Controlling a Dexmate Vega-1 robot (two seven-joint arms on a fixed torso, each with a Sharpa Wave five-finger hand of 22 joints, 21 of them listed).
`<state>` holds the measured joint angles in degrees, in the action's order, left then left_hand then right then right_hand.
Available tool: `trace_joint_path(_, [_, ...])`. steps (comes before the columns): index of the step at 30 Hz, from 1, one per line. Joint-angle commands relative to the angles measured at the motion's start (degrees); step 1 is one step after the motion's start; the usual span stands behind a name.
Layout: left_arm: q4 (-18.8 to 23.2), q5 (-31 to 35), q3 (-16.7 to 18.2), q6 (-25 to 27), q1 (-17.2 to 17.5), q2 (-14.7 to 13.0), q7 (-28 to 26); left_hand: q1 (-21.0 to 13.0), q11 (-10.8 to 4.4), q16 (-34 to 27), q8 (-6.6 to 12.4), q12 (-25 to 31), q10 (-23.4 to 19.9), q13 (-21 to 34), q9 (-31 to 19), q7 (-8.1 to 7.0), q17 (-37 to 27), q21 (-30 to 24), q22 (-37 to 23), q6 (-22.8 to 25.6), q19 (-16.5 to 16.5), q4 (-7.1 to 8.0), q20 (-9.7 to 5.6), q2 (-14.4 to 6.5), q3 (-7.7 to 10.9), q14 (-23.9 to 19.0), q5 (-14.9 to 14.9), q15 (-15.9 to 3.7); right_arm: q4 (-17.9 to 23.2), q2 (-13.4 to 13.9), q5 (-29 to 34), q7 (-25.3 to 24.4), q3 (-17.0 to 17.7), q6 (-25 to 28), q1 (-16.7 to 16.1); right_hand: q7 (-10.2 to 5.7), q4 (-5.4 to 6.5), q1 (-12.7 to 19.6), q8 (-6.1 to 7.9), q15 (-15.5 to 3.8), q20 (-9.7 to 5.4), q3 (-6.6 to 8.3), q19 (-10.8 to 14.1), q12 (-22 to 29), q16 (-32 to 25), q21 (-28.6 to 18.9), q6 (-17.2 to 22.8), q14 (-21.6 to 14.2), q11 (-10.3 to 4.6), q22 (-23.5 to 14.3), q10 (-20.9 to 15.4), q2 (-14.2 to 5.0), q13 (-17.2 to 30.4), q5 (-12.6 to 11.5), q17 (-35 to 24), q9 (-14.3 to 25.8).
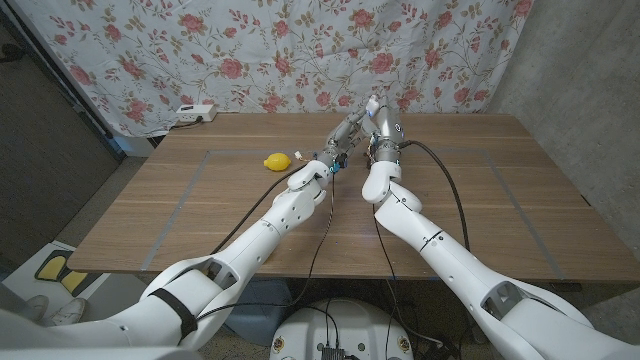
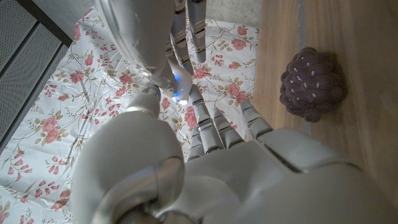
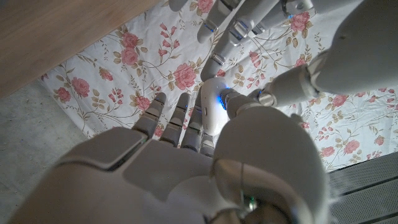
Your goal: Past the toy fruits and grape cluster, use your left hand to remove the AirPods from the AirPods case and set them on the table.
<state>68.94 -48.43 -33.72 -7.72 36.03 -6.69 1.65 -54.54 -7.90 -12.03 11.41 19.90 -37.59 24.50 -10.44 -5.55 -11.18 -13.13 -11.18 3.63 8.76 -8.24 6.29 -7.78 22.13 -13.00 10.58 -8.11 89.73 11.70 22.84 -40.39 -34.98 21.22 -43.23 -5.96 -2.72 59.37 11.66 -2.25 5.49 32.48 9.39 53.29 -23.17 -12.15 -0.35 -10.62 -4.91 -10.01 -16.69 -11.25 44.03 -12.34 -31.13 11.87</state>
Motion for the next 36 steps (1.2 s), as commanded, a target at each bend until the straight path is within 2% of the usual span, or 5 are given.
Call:
trace_joint_path(1, [1.4, -0.1, 0.2, 1.0, 0.6, -0.7, -1.3, 1.2, -4.55, -0.1, -0.16, 0.1, -5.1, 0.0, -0.1, -1.08, 0.0, -0.3, -0.2, 0.0, 0.0, 0.23, -0.6, 1.3, -0.81, -0.3, 0.0, -0.59, 0.4, -0.1, -4.1, 0.5, 2.1, -2.9, -1.1, -0.23, -1.14, 1.4, 0.49, -7.31, -0.65, -0.27, 0.5, 1.1, -0.7, -0.3, 1.2, -1.1, -6.26, -0.3, -7.6, 0.1, -0.3, 0.5, -0.3, 0.2])
trace_joint_path(7, [2.7, 0.3, 0.0, 2.3, 0.9, -1.4, -3.1, 4.4, -4.44, 0.1, -0.18, -0.3, -5.5, -0.9, 0.0, -1.96, -0.1, -0.1, -0.2, 0.3, -0.4, 1.08, -0.82, 3.3, -2.73, -0.4, -0.2, -0.52, 0.6, -0.4, -7.0, 1.1, 3.6, -4.7, -1.7, -0.31, -1.85, 1.9, 0.56, -7.9, -1.13, -1.09, 1.0, 1.7, -1.2, -0.4, 2.3, -2.0, -6.81, -0.3, -8.8, 0.4, -1.0, 0.9, -0.6, 0.2])
trace_joint_path(17, [3.9, 0.4, -0.1, 3.5, 1.4, -2.3, -4.1, 6.0, -4.42, 0.1, -0.11, -0.3, -5.8, -1.1, -0.1, -2.2, -0.1, -0.1, -0.2, 0.5, -0.5, 1.42, -0.57, 4.1, -3.56, -0.5, -0.3, -0.2, -1.2, -1.2, -13.1, 0.9, 7.0, -12.1, -2.4, -1.9, -2.46, 2.2, 0.84, -9.34, -1.92, -2.52, 1.0, 2.1, -1.5, -0.3, 4.7, -2.1, -7.33, -0.3, -9.8, 0.37, -2.4, 1.4, -1.1, 0.2])
trace_joint_path(25, [4.4, 2.6, 0.1, 1.2, 1.9, -3.1, -5.4, 6.6, -4.43, 0.2, -0.06, -0.3, -6.0, -1.1, -0.1, -2.27, -0.1, -0.1, -0.2, 0.6, -0.5, 1.52, -0.47, 4.3, -3.76, -0.5, -0.3, 0.05, -5.2, -2.3, -21.4, 3.9, 10.4, -23.9, -3.0, -4.93, -4.05, 3.1, 0.92, -10.33, -3.63, -4.42, 0.7, 2.1, -0.9, 0.1, 7.7, -1.6, -7.64, -0.2, -12.2, 0.91, -5.0, 1.8, -0.8, 0.2])
trace_joint_path(36, [2.7, 7.1, 0.9, -3.9, 1.3, -3.6, -7.2, 7.0, -4.42, 0.2, -0.08, -0.3, -6.0, -1.2, -0.1, -2.44, -0.2, 0.0, -0.2, 0.5, -0.6, 1.59, -0.39, 4.2, -3.74, -0.6, -0.3, 0.04, -4.5, -3.6, -31.2, 9.8, 13.9, -27.1, -4.5, -6.09, -5.25, 4.6, 0.19, -10.45, -4.81, -6.78, 0.9, 0.4, -0.4, 0.4, 9.9, -1.8, -7.79, -0.1, -16.0, 0.9, -10.7, 2.0, -0.4, 0.2])
